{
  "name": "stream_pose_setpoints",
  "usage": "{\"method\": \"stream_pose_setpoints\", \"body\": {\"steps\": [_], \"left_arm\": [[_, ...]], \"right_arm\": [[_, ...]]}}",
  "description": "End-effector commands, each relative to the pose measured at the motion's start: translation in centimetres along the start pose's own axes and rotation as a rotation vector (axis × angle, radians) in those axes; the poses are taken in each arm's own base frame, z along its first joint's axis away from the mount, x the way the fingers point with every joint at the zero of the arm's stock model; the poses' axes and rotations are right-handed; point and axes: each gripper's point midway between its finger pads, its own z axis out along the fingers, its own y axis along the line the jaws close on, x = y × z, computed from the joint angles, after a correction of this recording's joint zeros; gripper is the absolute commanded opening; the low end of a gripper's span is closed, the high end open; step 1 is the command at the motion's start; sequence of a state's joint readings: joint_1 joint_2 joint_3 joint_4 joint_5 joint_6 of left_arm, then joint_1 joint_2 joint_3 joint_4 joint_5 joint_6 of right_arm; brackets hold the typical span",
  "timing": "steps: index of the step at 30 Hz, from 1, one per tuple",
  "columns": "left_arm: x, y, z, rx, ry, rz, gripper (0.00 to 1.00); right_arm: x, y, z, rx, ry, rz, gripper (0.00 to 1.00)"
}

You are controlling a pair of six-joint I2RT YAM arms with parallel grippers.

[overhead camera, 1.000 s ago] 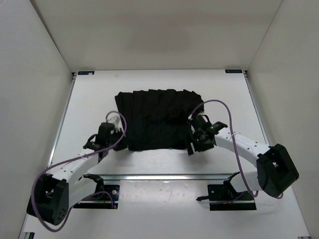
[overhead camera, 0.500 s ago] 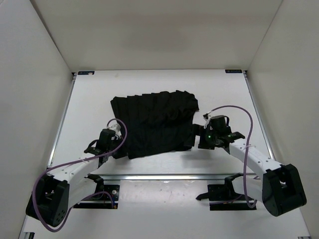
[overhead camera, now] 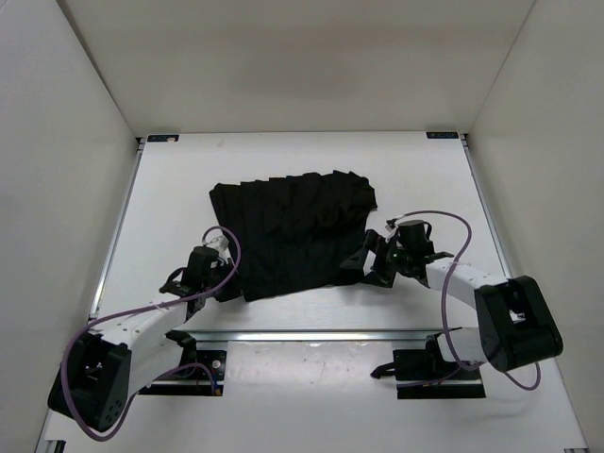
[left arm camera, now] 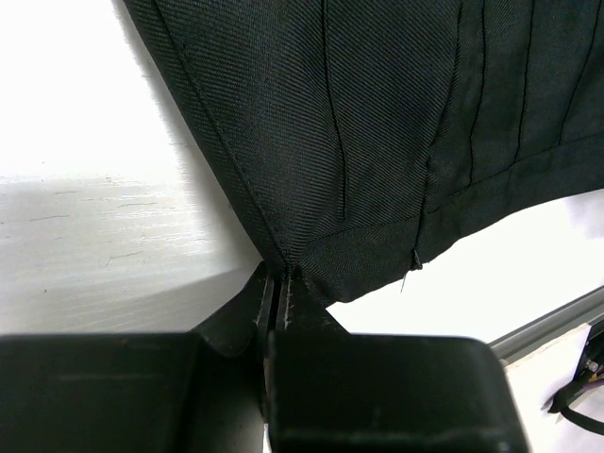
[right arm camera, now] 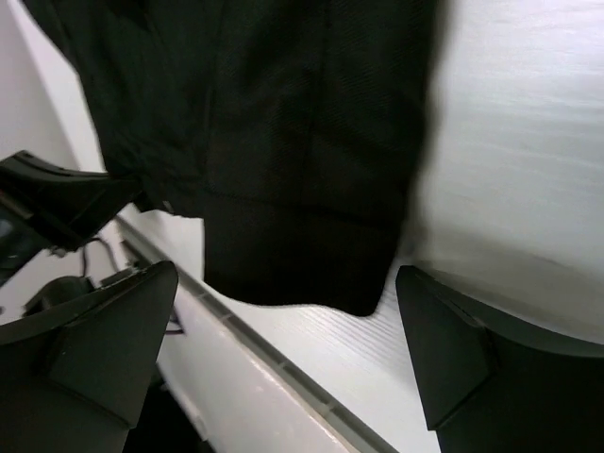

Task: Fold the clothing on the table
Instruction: Flatten the skirt out

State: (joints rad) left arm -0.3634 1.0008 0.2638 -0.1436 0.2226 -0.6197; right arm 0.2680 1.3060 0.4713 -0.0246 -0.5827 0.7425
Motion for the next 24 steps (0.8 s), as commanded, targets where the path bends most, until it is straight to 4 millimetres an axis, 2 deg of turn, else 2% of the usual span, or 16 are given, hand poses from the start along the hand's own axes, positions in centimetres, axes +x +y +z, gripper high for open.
{"method": "stream_pose_setpoints", "body": {"steps": [1,2,3,5,6,7,12,13,14,16,17,19,21,22,23,24], "left_arm": [[0.2,-0.2,-0.1,0.021,-0.007,0.009,0.0],[0.2,-0.2,-0.1,0.022,-0.009,-0.001,0.0],[0.1,0.0,-0.1,0.017,-0.015,-0.001,0.0],[0.2,0.1,-0.2,0.017,-0.014,-0.004,0.0],[0.0,-0.2,-0.2,0.024,-0.022,0.007,0.0],[-0.1,-0.2,-0.2,0.025,-0.022,0.005,0.0],[0.0,0.0,-0.3,0.016,-0.018,0.002,0.0],[0.0,0.0,-0.3,0.017,-0.019,0.004,0.0],[-0.3,-0.1,-0.4,0.02,-0.022,0.003,0.0],[-0.4,0.1,-0.6,0.013,-0.018,0.01,0.0],[-0.7,0.2,-0.8,0.003,-0.028,0.014,0.0],[-2.2,-0.3,-1.7,0.006,-0.072,0.021,0.0],[-3.3,-0.7,-2.6,0.012,-0.105,0.014,0.0],[-4.4,-1.7,-3.5,0.039,-0.13,0.019,0.0],[-6.1,-3.1,-4.6,0.072,-0.175,0.032,0.0],[-6.5,-3.7,-5.2,0.08,-0.177,0.041,0.0]], "right_arm": [[-0.2,1.3,0.9,-0.076,0.011,0.014,0.99],[0.3,1.2,1.1,-0.095,0.03,0.02,0.99],[1.1,0.8,1.3,-0.093,0.058,0.039,0.92],[1.1,1.0,1.6,-0.117,0.055,0.033,0.63],[1.4,0.8,1.7,-0.123,0.069,0.039,0.26],[1.2,0.8,1.6,-0.138,0.059,0.04,0.0],[1.9,-0.2,1.2,-0.1,0.06,0.048,0.0],[1.8,0.0,0.8,-0.109,0.043,0.036,0.0],[2.1,-0.6,0.5,-0.093,0.043,0.046,0.0],[1.4,-0.1,-0.7,-0.093,0.01,-0.003,0.0],[1.0,0.0,-1.4,-0.076,-0.005,-0.04,0.0],[1.4,-0.4,-2.7,-0.009,0.024,-0.118,0.0],[0.3,1.1,-4.2,0.004,0.006,-0.207,0.01],[-0.3,2.6,-5.2,0.004,-0.01,-0.272,0.0],[-0.1,3.0,-5.9,0.011,-0.01,-0.297,0.0],[-1.1,4.8,-6.7,-0.005,-0.036,-0.345,0.0]]}}
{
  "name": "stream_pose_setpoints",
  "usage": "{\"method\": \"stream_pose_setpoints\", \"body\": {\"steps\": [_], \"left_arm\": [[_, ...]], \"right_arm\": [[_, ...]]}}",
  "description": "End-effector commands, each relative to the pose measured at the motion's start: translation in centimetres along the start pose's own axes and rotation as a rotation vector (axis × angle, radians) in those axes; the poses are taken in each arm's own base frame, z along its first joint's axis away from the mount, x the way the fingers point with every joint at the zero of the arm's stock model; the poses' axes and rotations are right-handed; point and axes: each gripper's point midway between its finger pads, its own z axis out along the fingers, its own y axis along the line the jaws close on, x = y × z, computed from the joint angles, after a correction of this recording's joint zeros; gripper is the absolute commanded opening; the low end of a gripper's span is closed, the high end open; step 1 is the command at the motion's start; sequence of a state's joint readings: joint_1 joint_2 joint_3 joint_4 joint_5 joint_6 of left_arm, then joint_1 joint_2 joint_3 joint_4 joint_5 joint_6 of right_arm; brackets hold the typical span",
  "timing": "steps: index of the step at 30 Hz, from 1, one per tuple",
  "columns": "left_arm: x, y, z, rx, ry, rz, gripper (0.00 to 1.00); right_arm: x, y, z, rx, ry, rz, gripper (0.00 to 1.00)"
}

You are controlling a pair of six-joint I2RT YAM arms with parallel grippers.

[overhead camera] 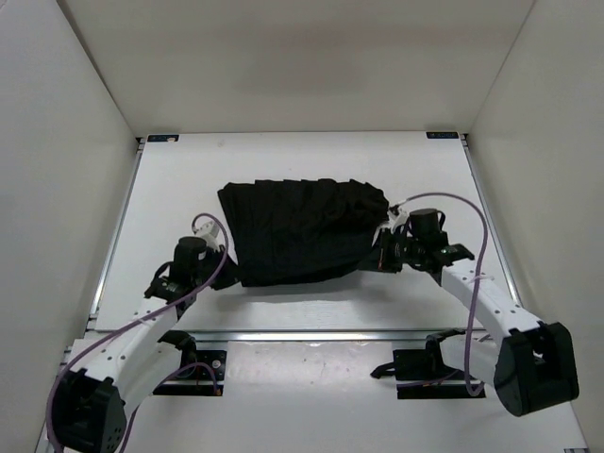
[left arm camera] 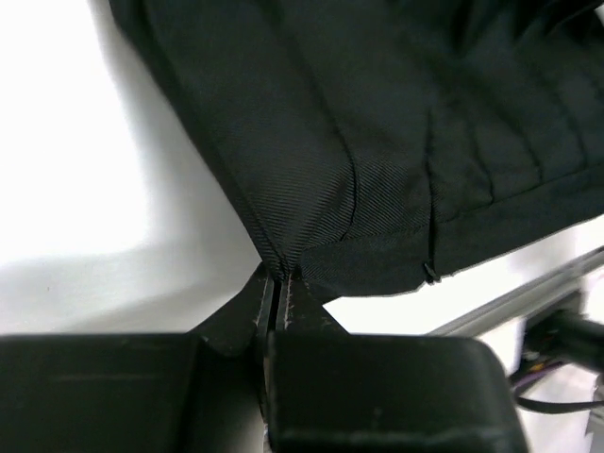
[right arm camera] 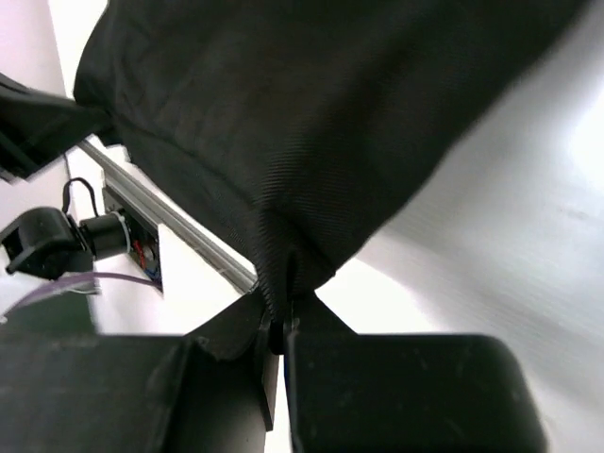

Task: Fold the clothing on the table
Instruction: Flatten the skirt out

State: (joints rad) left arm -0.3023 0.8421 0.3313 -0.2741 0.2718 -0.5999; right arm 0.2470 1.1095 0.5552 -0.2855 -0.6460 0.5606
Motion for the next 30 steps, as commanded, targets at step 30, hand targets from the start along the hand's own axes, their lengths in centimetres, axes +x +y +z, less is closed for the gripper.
{"method": "stream_pose_setpoints", "body": {"steps": [30], "left_arm": [[-40.3,-22.1,-13.2,0.246,-0.626,0.217,0.0]], "right_arm": [[-30.8,22.8,-13.5,-0.054,-0.523,-0.75,0.01]]}}
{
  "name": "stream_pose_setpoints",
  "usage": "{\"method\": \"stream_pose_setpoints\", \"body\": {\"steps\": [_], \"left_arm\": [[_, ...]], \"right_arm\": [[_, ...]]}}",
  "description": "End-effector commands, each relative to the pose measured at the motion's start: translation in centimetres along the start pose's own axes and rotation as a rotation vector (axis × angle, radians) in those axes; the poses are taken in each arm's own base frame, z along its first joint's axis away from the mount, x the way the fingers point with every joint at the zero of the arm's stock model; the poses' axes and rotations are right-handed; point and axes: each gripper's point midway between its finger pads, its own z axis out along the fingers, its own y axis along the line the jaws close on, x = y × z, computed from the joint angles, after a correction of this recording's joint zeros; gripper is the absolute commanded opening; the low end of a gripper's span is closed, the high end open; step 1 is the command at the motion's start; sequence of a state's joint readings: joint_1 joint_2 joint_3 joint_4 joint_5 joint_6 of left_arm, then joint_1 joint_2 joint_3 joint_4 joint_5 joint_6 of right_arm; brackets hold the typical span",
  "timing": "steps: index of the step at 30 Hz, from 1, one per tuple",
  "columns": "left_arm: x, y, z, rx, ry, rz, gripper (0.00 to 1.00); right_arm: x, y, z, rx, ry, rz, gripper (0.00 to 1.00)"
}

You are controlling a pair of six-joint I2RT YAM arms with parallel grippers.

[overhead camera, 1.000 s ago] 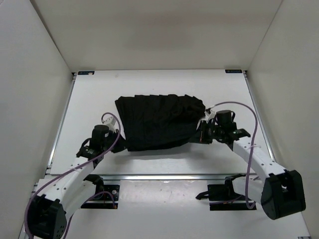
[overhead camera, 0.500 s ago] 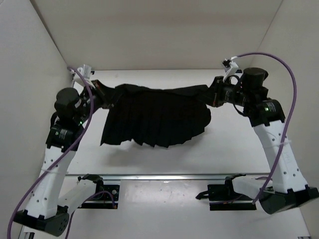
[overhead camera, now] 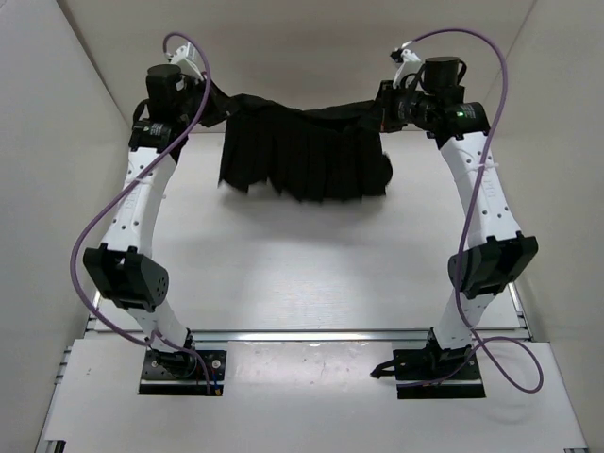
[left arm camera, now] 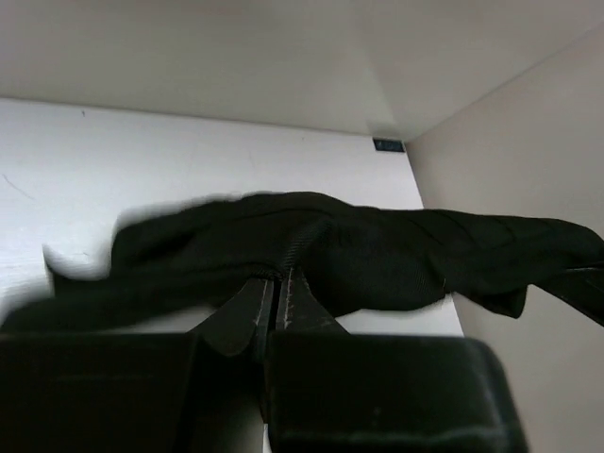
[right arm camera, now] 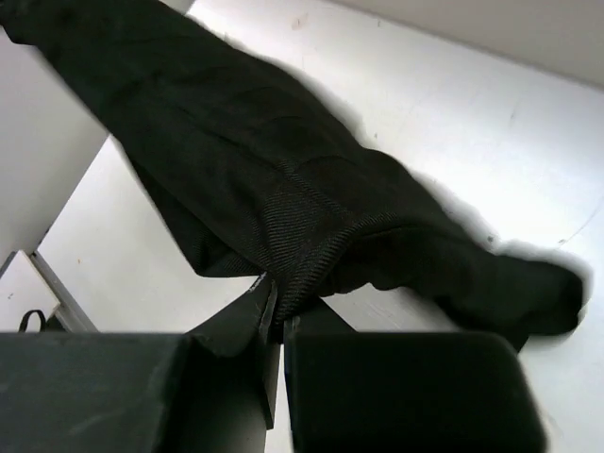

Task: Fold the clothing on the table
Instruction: Flatten the skirt out

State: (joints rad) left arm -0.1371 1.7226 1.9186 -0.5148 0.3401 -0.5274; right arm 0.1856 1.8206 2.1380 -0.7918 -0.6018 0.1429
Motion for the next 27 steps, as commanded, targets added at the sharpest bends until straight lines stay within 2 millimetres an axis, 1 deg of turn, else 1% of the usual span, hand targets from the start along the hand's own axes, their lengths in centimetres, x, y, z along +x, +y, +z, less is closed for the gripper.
{"method": "stream_pose_setpoints", "body": {"steps": [1,2,3,4,5,6,7,8,9,10,11,12,13,14,15,16,17,18,19,20,21,22,23,24,25,26,27], "left_arm": [[-4.7,-4.2,-6.8,0.067,-0.168,0.086,0.0],[-4.1,-3.9,-6.6,0.063,-0.167,0.079,0.0],[-2.1,-2.7,-6.2,0.047,-0.138,0.062,0.0],[0.2,-1.4,-5.8,0.037,-0.108,0.049,0.0],[2.2,-0.6,-5.2,0.029,-0.072,0.029,0.0],[5.1,0.7,-4.7,0.02,-0.036,0.009,0.0],[8.4,2.5,-4.5,0.003,0.009,-0.032,0.0],[12.5,4.2,-4.3,-0.021,0.072,-0.071,0.0],[14.4,5.0,-4.4,-0.029,0.096,-0.087,0.0],[18.5,6.6,-4.8,-0.052,0.161,-0.134,0.0],[22.6,7.7,-5.7,-0.057,0.231,-0.189,0.04],[24.6,8.3,-6.3,-0.055,0.261,-0.214,0.31],[28.0,8.5,-7.8,-0.026,0.311,-0.253,0.48],[30.4,8.6,-9.3,-0.023,0.344,-0.279,0.64],[31.4,8.7,-10.1,-0.025,0.358,-0.28,0.72],[32.5,8.7,-11.3,-0.025,0.366,-0.269,0.73],[32.8,9.0,-12.4,-0.045,0.359,-0.267,0.75],[32.1,8.7,-12.9,-0.042,0.314,-0.249,0.75],[32.2,8.4,-13.4,-0.045,0.314,-0.256,0.74],[31.4,7.7,-13.7,-0.031,0.28,-0.258,0.72],[30.9,7.1,-13.9,-0.016,0.256,-0.253,0.71],[30.5,6.6,-13.8,-0.013,0.234,-0.255,0.71],[30.3,6.2,-13.7,-0.002,0.214,-0.256,0.7],[30.0,5.7,-13.4,0.017,0.195,-0.251,0.69],[30.2,5.5,-13.3,0.022,0.202,-0.262,0.67],[30.6,5.3,-13.1,0.033,0.214,-0.26,0.66],[30.6,5.0,-12.7,0.043,0.22,-0.255,0.66]], "right_arm": [[-5.2,2.8,-5.5,0.014,-0.181,-0.156,0.0],[-4.0,2.0,-4.9,0.016,-0.149,-0.139,0.0],[-2.4,1.2,-4.2,0.025,-0.111,-0.118,0.0],[-0.3,0.3,-3.1,0.026,-0.064,-0.094,0.0],[0.5,0.1,-2.9,0.039,-0.053,-0.098,0.0],[3.2,-0.4,-2.0,0.057,-0.007,-0.077,0.0],[6.4,-1.4,-0.4,0.064,0.044,-0.045,0.01],[9.6,-1.6,0.1,0.071,0.075,-0.006,0.0],[10.5,-1.2,-0.3,0.057,0.069,0.006,0.0],[14.3,-1.2,-0.3,0.057,0.108,0.081,0.0],[18.9,-1.7,0.2,0.063,0.18,0.155,0.03],[19.8,-0.5,-0.8,0.048,0.167,0.16,0.08],[24.4,-0.3,-0.8,0.053,0.232,0.237,0.3],[27.6,0.6,-1.6,0.054,0.257,0.276,0.42],[27.9,1.6,-2.4,0.056,0.227,0.262,0.89],[29.3,2.3,-3.3,0.064,0.219,0.257,0.99],[30.9,2.6,-3.7,0.072,0.244,0.269,1.0],[30.5,2.8,-4.4,0.082,0.222,0.241,0.99],[29.3,2.8,-4.9,0.104,0.181,0.212,0.99],[28.5,3.1,-5.2,0.111,0.176,0.17,0.99],[27.0,3.5,-5.3,0.133,0.133,0.088,0.99],[25.4,3.3,-5.4,0.168,0.078,0.011,0.99],[24.5,4.7,-5.5,0.136,0.043,-0.047,0.99],[23.3,5.2,-5.2,0.106,-0.003,-0.102,0.99],[22.0,5.3,-5.1,0.07,-0.048,-0.104,0.99],[21.9,5.9,-4.7,0.009,-0.047,-0.089,0.99],[21.4,4.9,-4.3,0.007,-0.065,-0.06,0.92]]}}
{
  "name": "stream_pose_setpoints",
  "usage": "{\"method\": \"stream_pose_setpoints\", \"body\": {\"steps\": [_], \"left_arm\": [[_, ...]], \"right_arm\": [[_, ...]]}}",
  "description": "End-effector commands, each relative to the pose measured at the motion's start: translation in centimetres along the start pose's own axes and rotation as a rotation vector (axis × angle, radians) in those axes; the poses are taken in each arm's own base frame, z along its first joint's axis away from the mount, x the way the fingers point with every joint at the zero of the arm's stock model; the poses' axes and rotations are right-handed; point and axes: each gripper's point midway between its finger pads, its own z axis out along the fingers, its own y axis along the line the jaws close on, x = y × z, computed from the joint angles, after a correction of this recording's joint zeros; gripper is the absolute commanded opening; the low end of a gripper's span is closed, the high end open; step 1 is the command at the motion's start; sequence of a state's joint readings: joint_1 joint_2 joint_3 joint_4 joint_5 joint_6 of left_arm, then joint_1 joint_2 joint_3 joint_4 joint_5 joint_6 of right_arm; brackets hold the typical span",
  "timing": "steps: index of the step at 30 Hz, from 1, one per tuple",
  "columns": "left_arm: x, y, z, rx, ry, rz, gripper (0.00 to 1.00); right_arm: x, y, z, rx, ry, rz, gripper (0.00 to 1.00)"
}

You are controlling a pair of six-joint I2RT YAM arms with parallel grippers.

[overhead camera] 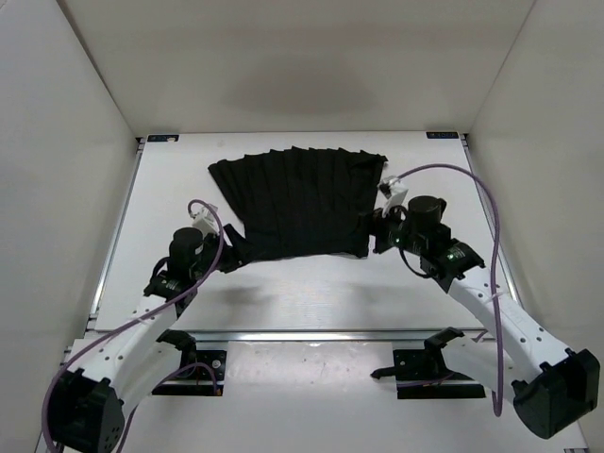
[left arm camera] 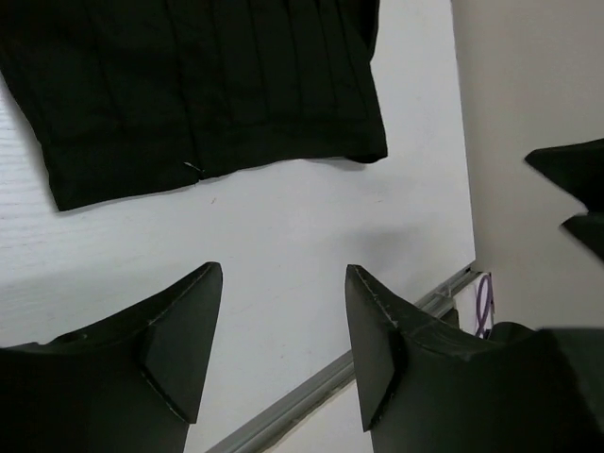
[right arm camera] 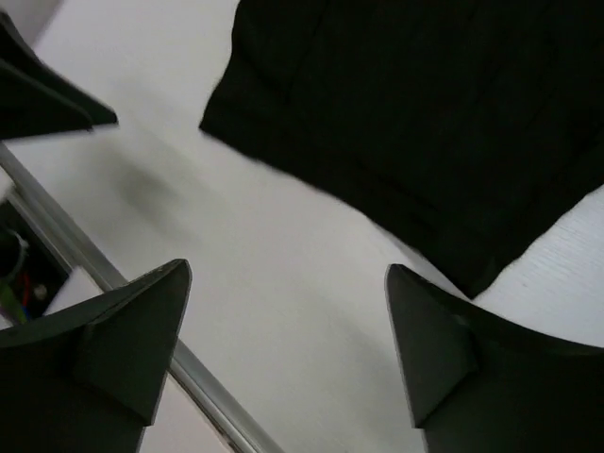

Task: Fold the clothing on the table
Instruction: Flatten the skirt out

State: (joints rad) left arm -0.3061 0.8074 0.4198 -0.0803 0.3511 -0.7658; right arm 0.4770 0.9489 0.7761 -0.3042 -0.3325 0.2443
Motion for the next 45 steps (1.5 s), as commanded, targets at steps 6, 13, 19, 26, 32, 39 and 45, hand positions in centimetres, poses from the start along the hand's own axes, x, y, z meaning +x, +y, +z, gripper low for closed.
{"method": "stream_pose_setpoints", "body": {"steps": [6,13,19,26,32,39,45], "left_arm": [[-1.8,2.9,2.7,-0.19,0.01,0.057,0.64],[-0.4,7.5,4.8,-0.356,0.108,0.09,0.73],[0.4,10.1,5.7,-0.43,0.126,0.08,0.75],[1.5,10.7,7.3,-0.434,0.169,0.087,0.66],[1.9,10.9,8.2,-0.42,0.183,0.075,0.28],[2.5,11.6,8.5,-0.423,0.217,0.059,0.0],[2.4,11.9,8.7,-0.421,0.224,0.067,0.0]], "right_arm": [[-1.3,-5.3,5.4,0.044,0.046,0.032,0.0],[-0.6,-9.4,5.4,0.047,0.067,0.326,0.25],[3.2,-11.0,4.5,0.098,0.129,0.526,0.46],[7.5,-13.0,4.7,0.155,0.191,0.645,0.65],[8.5,-13.6,6.6,0.089,0.216,0.685,0.65],[9.2,-13.7,8.2,0.008,0.195,0.762,0.64],[10.4,-13.3,9.0,-0.023,0.241,0.803,0.04]]}}
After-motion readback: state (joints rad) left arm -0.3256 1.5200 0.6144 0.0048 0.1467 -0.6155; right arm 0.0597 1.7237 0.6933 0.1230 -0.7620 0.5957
